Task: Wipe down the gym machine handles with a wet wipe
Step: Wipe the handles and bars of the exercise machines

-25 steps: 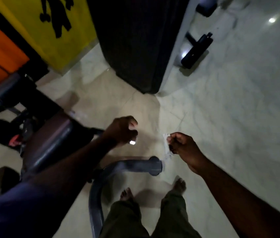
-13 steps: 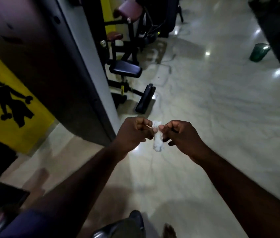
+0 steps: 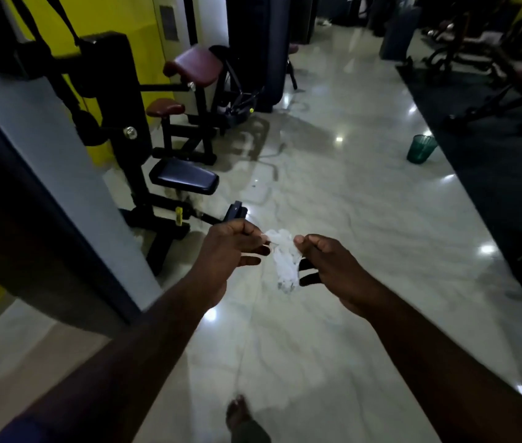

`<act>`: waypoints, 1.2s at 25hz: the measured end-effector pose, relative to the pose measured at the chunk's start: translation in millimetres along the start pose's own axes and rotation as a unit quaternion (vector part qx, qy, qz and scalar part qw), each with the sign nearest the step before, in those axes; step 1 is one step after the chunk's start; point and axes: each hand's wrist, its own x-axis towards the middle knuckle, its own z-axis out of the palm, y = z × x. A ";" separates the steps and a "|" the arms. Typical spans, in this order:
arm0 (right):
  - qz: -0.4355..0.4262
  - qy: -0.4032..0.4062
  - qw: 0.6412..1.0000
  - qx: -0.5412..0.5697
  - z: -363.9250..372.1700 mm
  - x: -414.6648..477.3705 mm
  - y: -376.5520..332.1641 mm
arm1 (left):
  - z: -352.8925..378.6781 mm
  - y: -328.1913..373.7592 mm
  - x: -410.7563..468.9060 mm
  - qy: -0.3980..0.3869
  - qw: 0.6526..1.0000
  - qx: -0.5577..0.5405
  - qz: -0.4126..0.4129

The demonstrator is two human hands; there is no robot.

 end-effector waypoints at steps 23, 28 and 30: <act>0.018 -0.295 0.951 0.088 98.4 519.6 -104.8 | -205.8 68.3 354.9 0.381 0.922 0.027 -0.070; -0.049 -0.362 0.928 0.071 168.0 601.6 -106.4 | -251.0 74.5 389.5 0.475 0.870 -0.093 -0.099; -0.081 -0.384 0.918 0.051 198.2 628.7 -109.1 | -275.6 72.1 403.6 0.491 0.856 -0.137 -0.088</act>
